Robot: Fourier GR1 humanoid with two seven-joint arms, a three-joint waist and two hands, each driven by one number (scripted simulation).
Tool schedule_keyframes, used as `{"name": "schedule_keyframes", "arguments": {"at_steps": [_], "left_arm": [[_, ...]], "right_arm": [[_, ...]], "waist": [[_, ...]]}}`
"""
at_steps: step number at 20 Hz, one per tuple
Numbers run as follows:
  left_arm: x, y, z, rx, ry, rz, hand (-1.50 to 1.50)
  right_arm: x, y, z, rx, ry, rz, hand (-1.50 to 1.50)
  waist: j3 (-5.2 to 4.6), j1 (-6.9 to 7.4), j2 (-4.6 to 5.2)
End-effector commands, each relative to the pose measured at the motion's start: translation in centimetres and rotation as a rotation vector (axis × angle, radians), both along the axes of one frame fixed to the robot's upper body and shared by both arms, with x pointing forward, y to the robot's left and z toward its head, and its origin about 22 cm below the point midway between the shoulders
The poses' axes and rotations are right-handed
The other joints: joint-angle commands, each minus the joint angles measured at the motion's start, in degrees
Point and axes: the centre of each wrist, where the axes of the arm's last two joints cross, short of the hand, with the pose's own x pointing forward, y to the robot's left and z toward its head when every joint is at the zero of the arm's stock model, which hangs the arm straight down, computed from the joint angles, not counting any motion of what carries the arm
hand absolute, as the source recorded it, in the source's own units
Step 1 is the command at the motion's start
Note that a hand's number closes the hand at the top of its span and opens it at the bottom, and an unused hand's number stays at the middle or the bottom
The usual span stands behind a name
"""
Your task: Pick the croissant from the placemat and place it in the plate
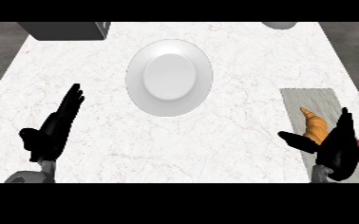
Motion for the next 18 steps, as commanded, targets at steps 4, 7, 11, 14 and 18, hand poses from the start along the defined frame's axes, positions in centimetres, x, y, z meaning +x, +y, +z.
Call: {"name": "schedule_keyframes", "arguments": {"at_steps": [4,7,11,14,18], "left_arm": [[-0.5,-1.5,-2.0,-0.009,0.001,-0.007,0.0],[0.5,-0.2,-0.8,-0.01,0.003,-0.005,0.0],[-0.2,-1.4,1.0,-0.011,-0.004,-0.004,0.0],[-0.5,-0.1,-1.2,-0.015,-0.018,-0.001,0.0],[0.1,-1.1,0.5,-0.019,-0.011,-0.022,0.0]], "right_arm": [[0.3,-1.0,4.5,0.059,0.193,-0.075,-1.5],[0.2,2.0,4.2,0.095,0.234,-0.081,-1.5],[-0.1,0.9,3.8,0.066,0.364,-0.099,-1.5],[1.4,-2.3,4.4,0.116,0.342,-0.076,-1.5],[2.3,-2.2,1.8,0.119,0.36,-0.085,-1.5]], "waist": [[0.22,0.36,0.15],[0.24,0.45,0.17],[0.26,0.71,0.09],[0.26,0.65,0.23],[0.29,0.77,0.21]]}}
